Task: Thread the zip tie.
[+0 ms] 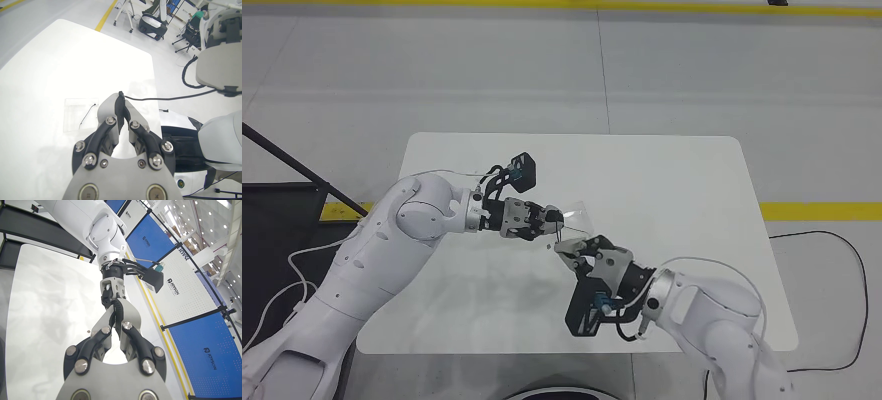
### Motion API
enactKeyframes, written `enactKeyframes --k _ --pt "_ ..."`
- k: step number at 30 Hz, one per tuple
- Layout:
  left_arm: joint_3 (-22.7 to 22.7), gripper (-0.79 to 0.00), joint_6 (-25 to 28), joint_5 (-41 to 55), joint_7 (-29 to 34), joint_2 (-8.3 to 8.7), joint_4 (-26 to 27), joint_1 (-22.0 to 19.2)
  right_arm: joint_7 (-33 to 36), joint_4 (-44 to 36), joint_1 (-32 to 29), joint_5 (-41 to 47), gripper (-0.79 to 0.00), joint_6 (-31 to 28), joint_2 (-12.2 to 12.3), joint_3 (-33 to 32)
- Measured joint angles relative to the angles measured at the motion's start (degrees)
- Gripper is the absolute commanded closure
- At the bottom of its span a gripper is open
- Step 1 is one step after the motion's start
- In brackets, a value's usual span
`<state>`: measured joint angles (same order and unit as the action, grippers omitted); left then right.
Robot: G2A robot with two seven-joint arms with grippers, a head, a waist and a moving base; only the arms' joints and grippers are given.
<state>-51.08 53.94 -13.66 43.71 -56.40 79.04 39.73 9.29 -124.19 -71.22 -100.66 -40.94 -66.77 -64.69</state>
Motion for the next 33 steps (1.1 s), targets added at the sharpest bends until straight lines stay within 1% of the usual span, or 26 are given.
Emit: enactKeyframes --k 19,33 --pt "0.0 0.0 0.0 0.0 0.0 0.0 0.0 0.0 0.06 -0.05 0.12 -0.08 0.0 1.2 0.22 0.44" --pt "0.0 0.0 0.0 0.0 0.0 0.0 0.0 0.0 0.01 0.28 0.09 -0.35 0.0 0.96 0.47 0.59"
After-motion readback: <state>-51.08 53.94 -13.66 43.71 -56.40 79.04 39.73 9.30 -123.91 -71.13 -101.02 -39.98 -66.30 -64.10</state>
